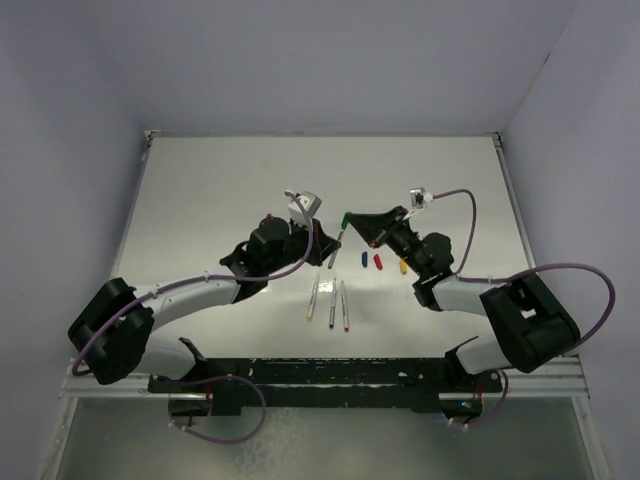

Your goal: Insert the pens into the pen caps

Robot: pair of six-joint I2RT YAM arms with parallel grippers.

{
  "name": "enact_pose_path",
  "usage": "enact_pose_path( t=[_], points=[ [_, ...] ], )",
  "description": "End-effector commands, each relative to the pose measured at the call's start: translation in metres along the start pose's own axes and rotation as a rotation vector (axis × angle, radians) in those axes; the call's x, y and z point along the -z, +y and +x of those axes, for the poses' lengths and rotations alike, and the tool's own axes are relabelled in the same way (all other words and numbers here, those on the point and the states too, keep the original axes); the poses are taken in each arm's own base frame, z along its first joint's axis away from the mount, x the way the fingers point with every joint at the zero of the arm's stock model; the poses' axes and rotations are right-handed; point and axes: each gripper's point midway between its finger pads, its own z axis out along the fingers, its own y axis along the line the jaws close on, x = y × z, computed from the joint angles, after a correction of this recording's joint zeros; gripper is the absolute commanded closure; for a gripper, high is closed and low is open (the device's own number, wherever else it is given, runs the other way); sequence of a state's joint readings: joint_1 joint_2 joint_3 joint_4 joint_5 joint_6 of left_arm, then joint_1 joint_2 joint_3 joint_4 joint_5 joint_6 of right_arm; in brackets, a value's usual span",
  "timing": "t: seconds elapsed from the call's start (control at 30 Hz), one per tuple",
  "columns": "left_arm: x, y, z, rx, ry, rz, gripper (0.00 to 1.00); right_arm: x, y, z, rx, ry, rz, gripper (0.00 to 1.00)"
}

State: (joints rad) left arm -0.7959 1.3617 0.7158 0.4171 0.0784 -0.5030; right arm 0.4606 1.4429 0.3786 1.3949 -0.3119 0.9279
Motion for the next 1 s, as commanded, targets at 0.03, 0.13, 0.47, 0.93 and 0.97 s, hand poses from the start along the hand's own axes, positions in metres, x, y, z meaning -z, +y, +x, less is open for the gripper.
enact_pose_path(
  t=[0.03, 0.13, 0.47, 0.93, 0.97],
  points=[
    [0.006, -0.018, -0.136, -0.05, -0.399, 0.029, 1.0, 0.012, -0.002, 0.06, 0.032, 0.244, 0.027, 1.0],
    [0.003, -0.023, -0.142, -0.07, -0.403, 0.052, 1.0, 0.012, -0.006, 0.071, 0.046, 0.286, 0.054, 1.0],
    [-0.002, -0.009, -0.13, -0.056, -0.351, 0.012, 1.0, 0.004, -0.015, 0.071, 0.086, 0.275, 0.118, 1.0],
    [-0.013, 0.077, -0.019, 0.003, -0.023, -0.284, 1.0, -0.016, 0.017, -0.027, 0.353, 0.027, 0.19, 0.59],
    [-0.013, 0.085, -0.013, 0.009, 0.004, -0.314, 1.0, -0.013, 0.017, -0.031, 0.364, 0.017, 0.204, 0.59]
  ],
)
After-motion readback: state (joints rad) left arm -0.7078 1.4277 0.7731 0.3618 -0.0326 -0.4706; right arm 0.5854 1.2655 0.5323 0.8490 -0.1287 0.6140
